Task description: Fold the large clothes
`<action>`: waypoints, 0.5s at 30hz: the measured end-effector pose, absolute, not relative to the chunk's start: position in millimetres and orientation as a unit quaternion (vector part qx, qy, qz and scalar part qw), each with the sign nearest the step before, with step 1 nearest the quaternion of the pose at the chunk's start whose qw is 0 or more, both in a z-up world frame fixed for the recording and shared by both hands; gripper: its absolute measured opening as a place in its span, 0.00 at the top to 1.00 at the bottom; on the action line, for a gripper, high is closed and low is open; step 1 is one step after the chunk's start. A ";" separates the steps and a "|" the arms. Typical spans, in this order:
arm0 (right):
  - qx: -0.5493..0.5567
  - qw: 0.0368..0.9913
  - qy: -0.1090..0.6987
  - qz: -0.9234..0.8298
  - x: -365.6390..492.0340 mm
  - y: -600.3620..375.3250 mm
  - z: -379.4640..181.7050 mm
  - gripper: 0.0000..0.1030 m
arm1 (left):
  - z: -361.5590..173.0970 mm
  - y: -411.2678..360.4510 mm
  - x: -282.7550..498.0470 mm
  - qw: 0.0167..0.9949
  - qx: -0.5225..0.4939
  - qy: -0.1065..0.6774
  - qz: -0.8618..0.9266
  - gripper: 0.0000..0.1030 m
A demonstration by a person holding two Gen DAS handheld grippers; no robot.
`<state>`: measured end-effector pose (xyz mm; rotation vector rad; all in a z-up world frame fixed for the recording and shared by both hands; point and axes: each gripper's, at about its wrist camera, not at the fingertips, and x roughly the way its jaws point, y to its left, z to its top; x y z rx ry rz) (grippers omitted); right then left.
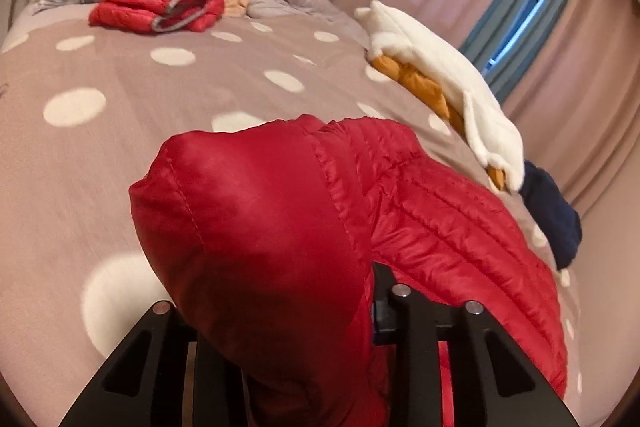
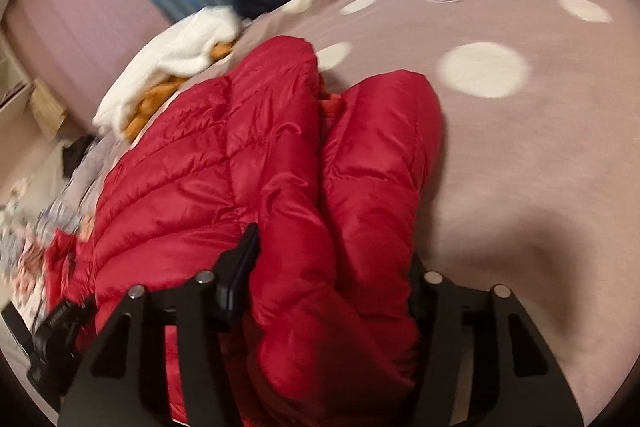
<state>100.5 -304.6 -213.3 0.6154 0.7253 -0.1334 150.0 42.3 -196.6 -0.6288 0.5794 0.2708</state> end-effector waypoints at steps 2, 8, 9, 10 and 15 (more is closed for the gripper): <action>0.266 0.892 0.364 -0.036 117.7 -290.9 -212.7 0.47 | -191.0 61.1 151.5 0.893 -0.333 0.275 0.123 0.71; 0.188 0.900 0.392 -0.018 147.5 -256.7 -214.0 0.47 | -153.4 66.5 143.3 0.918 -0.326 0.213 0.077 0.71; 0.189 0.899 0.394 -0.016 150.8 -256.2 -214.7 0.47 | -145.6 58.4 140.8 0.928 -0.310 0.199 0.064 0.71; 0.191 0.899 0.395 -0.015 151.6 -257.2 -215.5 0.47 | -137.9 48.6 139.0 0.937 -0.290 0.189 0.047 0.71; 0.199 0.897 0.395 -0.014 150.9 -257.0 -216.8 0.47 | -117.9 10.1 130.1 0.942 -0.291 0.161 -0.047 0.71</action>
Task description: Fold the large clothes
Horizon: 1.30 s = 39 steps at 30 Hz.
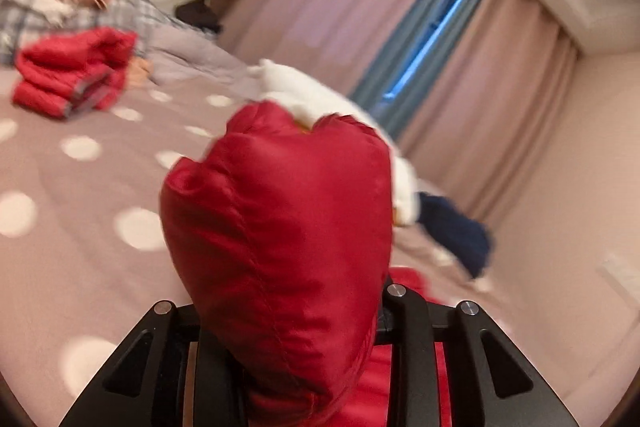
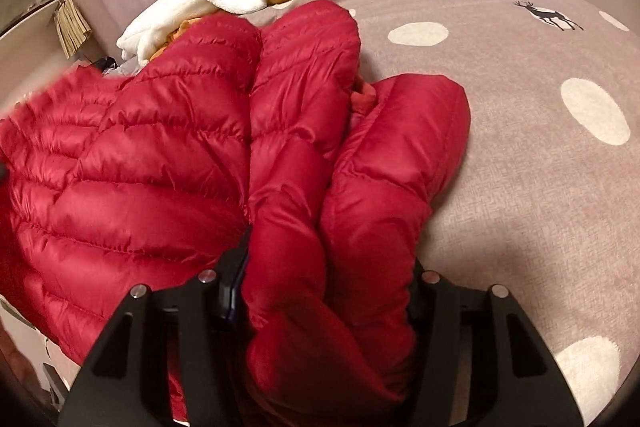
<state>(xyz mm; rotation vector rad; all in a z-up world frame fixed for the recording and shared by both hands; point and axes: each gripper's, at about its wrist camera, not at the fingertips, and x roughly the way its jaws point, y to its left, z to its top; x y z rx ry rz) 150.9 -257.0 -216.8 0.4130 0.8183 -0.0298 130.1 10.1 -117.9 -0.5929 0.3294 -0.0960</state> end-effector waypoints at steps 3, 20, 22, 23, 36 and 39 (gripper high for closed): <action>0.202 0.896 0.394 -0.015 149.2 -255.3 -216.2 0.46 | -116.3 -9.2 128.8 0.927 -0.318 0.169 -0.105 0.71; 0.331 0.862 0.384 0.009 144.1 -285.7 -225.2 0.50 | -128.2 -71.3 129.9 0.922 -0.252 0.221 -0.192 0.71; 0.319 0.868 0.381 -0.002 142.1 -280.0 -223.3 0.50 | -133.2 -73.5 135.2 0.920 -0.252 0.235 -0.189 0.71; 0.309 0.872 0.379 -0.011 140.3 -276.4 -221.6 0.50 | -135.1 -73.7 136.6 0.918 -0.254 0.239 -0.188 0.71; 0.310 0.878 0.363 -0.044 108.5 -285.4 -211.6 0.48 | -158.5 -88.7 148.3 0.902 -0.248 0.292 -0.199 0.71; 0.305 0.882 0.355 -0.056 95.5 -286.6 -204.4 0.46 | -167.6 -90.6 153.6 0.897 -0.251 0.305 -0.200 0.70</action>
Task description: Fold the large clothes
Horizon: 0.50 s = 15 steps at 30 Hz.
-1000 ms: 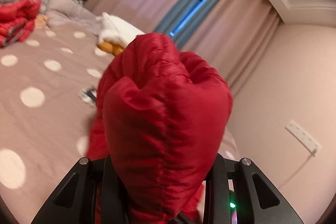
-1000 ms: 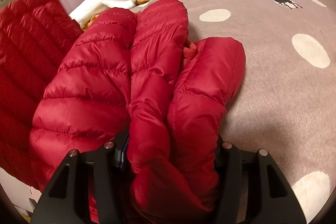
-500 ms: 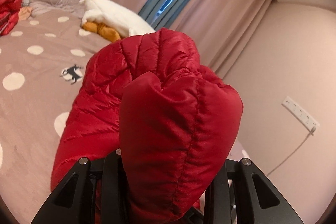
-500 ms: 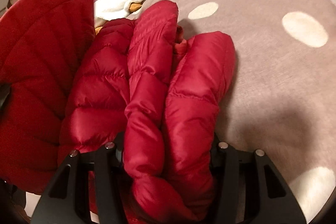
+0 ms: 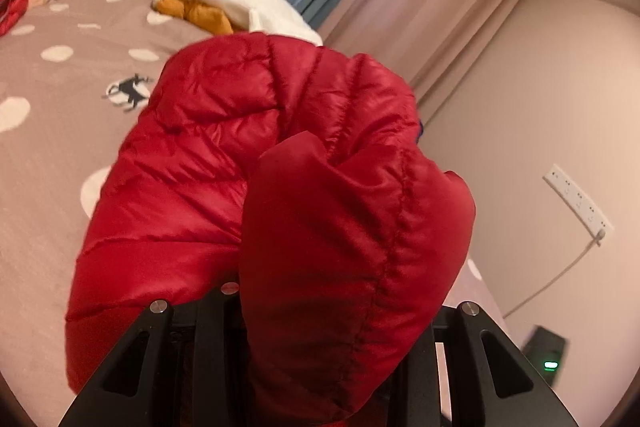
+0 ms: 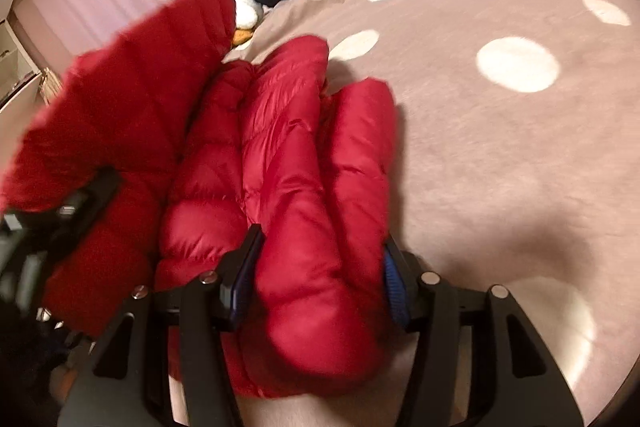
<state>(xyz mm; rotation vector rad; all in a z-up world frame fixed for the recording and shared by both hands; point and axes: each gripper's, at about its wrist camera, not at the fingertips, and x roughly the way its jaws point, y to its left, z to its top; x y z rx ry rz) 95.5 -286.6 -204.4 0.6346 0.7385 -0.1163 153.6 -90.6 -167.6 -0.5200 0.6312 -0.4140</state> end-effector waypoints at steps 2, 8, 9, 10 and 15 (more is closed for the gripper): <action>0.302 0.886 0.346 -0.063 86.7 -289.0 -198.0 0.46 | -169.2 -93.3 154.3 0.901 -0.241 0.306 -0.192 0.69; 0.278 0.902 0.306 -0.122 68.3 -294.2 -179.9 0.46 | -170.8 -101.4 148.6 0.918 -0.207 0.298 -0.163 0.65; 0.275 0.904 0.300 -0.134 65.3 -294.4 -177.1 0.46 | -171.0 -101.5 148.6 0.918 -0.206 0.298 -0.161 0.65; 0.270 0.906 0.292 -0.147 63.1 -295.1 -173.5 0.46 | -171.3 -101.1 149.4 0.918 -0.206 0.298 -0.160 0.65; 0.272 0.910 0.260 -0.172 59.0 -304.9 -154.3 0.46 | -171.9 -99.7 151.7 0.919 -0.201 0.301 -0.156 0.65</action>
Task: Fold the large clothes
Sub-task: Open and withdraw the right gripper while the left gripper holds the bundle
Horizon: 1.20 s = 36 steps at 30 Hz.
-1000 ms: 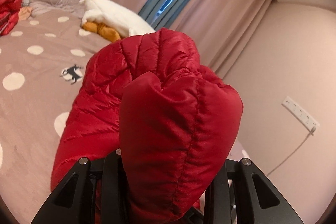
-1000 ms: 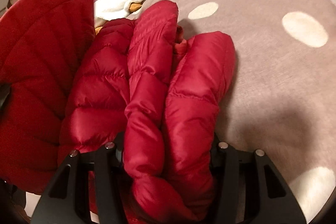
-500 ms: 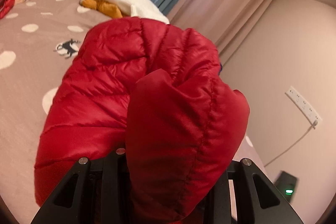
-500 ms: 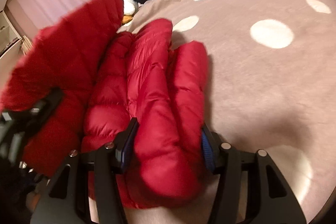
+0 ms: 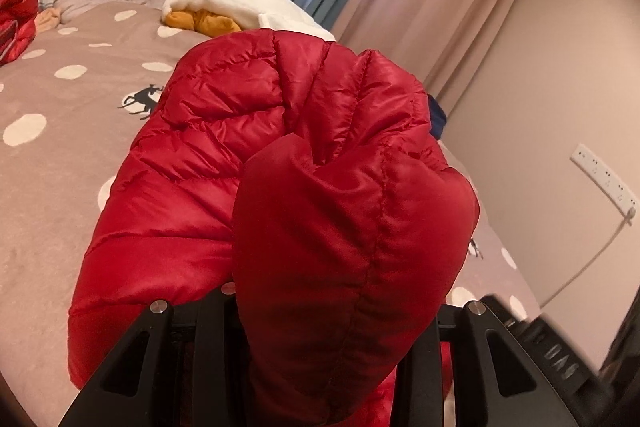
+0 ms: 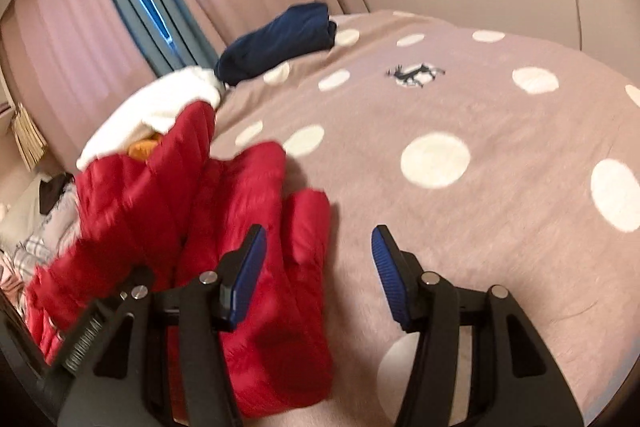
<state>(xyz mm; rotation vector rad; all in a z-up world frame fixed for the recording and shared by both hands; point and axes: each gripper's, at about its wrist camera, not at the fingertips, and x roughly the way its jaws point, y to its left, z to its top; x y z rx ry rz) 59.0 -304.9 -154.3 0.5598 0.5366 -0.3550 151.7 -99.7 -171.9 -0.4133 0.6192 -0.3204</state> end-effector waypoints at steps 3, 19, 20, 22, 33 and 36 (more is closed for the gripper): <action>0.263 0.914 0.246 -0.185 58.9 -308.3 -140.5 0.46 | -172.9 -101.1 152.7 0.920 -0.197 0.301 -0.154 0.64; 0.239 0.931 0.171 -0.217 24.8 -307.4 -77.5 0.43 | -185.8 -125.0 170.6 0.929 -0.083 0.343 -0.109 0.64; 0.240 0.931 0.170 -0.217 22.8 -307.0 -76.0 0.42 | -186.8 -125.9 170.3 0.930 -0.077 0.343 -0.104 0.64; 0.239 0.929 0.172 -0.224 21.1 -304.9 -76.2 0.42 | -188.2 -129.2 172.5 0.931 -0.060 0.347 -0.095 0.64; 0.250 0.917 0.185 -0.252 11.5 -304.2 -83.2 0.42 | -196.6 -136.1 179.9 0.929 -0.016 0.358 -0.095 0.62; 0.248 0.917 0.186 -0.251 11.4 -302.2 -83.4 0.42 | -197.0 -137.6 179.7 0.928 -0.005 0.361 -0.096 0.61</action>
